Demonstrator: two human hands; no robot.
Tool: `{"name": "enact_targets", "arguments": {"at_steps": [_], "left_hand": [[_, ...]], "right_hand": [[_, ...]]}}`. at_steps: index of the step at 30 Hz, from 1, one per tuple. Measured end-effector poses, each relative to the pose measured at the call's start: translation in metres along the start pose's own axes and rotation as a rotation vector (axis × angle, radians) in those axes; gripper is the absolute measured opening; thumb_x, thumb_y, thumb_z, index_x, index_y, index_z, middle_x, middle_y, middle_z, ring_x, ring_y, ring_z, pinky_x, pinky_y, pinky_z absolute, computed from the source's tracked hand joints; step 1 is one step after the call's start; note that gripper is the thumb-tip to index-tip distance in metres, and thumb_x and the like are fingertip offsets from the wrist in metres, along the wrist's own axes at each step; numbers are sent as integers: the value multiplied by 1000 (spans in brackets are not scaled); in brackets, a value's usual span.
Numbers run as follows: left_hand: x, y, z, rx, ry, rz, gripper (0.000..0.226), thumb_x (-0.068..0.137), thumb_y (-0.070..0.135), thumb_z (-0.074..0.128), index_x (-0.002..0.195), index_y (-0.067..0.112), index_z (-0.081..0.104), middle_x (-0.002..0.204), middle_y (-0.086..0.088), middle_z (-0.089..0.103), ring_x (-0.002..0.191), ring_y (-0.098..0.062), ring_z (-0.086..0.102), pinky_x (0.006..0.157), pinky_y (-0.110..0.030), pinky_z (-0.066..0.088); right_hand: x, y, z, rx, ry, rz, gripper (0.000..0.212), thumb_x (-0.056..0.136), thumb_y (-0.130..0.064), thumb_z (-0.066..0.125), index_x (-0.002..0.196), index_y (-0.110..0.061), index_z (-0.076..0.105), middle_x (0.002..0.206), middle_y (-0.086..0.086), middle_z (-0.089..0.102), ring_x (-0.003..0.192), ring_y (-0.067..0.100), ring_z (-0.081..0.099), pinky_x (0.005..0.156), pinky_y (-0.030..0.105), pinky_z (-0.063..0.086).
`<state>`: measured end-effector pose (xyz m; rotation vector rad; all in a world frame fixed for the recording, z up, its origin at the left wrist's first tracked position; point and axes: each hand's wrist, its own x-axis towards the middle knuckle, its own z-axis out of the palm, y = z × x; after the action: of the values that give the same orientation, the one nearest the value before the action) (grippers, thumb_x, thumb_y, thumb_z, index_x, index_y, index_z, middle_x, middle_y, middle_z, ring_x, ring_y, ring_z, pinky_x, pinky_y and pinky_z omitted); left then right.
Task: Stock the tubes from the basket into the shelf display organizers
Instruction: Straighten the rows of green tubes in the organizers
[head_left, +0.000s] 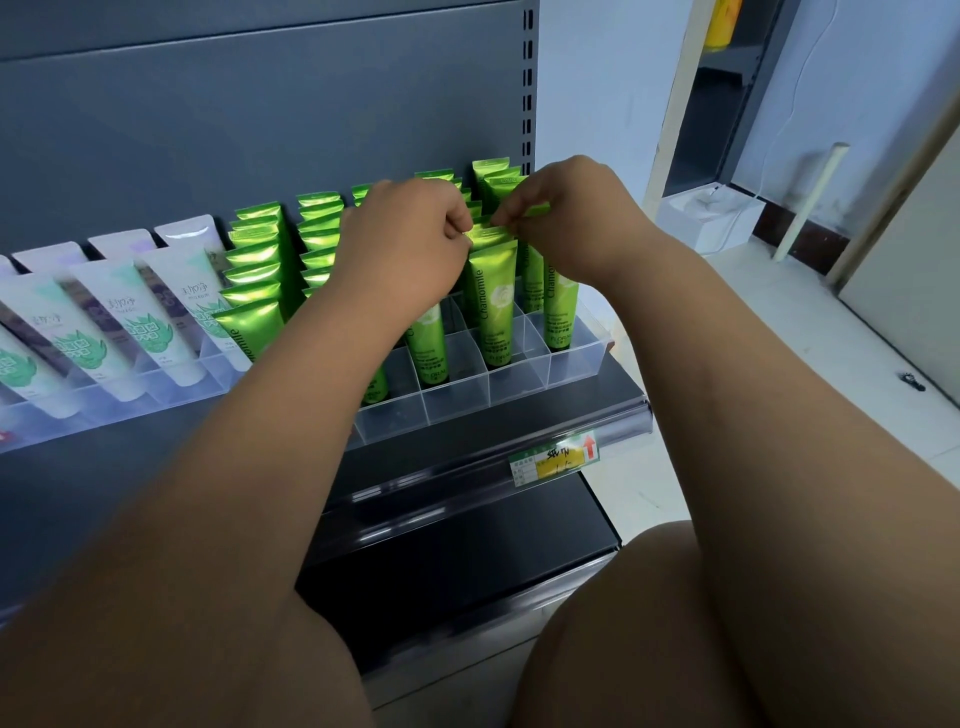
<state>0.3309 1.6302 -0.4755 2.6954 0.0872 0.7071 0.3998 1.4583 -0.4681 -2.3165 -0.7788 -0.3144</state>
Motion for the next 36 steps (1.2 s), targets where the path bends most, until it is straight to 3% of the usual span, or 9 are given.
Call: {"name": "enact_targets", "arguments": {"at_steps": [6,19,27,31,32,36], "left_hand": [[0,-2,0,-7,-2,1,13,87,23,67,92,34,72,91,14,71,103,-23,64,93,-51,52],[0,-1,1,39,14,26,15,88,22,65,93,33,72,93,13,72,106,-25,62,91,-51,52],[2,-6,-6,-3,44,14,15,89,21,66,97,31,73,96,12,73,109,-25,59,92,-46,52],[6,-13,-13,-22,87,-22,13,89,22,65,96,29,73,100,10,73,106,-23,61,91,-44,52],[8,-15,-14,-17,89,-37,13,89,22,64,95,29,73,101,10,73,104,-24,61,90,-44,53],[17,-18,-14,11,85,-54,15,88,21,63,95,29,73,102,8,73,99,-27,62,86,-45,54]], "right_hand": [[1,-1,3,8,0,3,23,92,-10,66,98,-26,80,105,-5,74,97,12,66,82,22,49],[0,1,4,29,23,-8,22,91,-12,67,100,-26,81,104,-7,74,97,8,64,83,19,46],[1,4,3,66,70,-19,27,89,-7,66,104,-26,79,101,-15,63,96,-1,54,71,1,35],[2,5,1,146,95,13,23,91,-12,67,106,-26,78,106,-15,65,65,-11,57,61,6,38],[3,6,1,151,100,19,22,92,-14,67,106,-25,78,105,-15,64,65,-10,57,60,8,38],[14,4,-1,114,117,34,17,93,-21,65,102,-25,79,99,-13,65,91,4,59,61,5,37]]}}
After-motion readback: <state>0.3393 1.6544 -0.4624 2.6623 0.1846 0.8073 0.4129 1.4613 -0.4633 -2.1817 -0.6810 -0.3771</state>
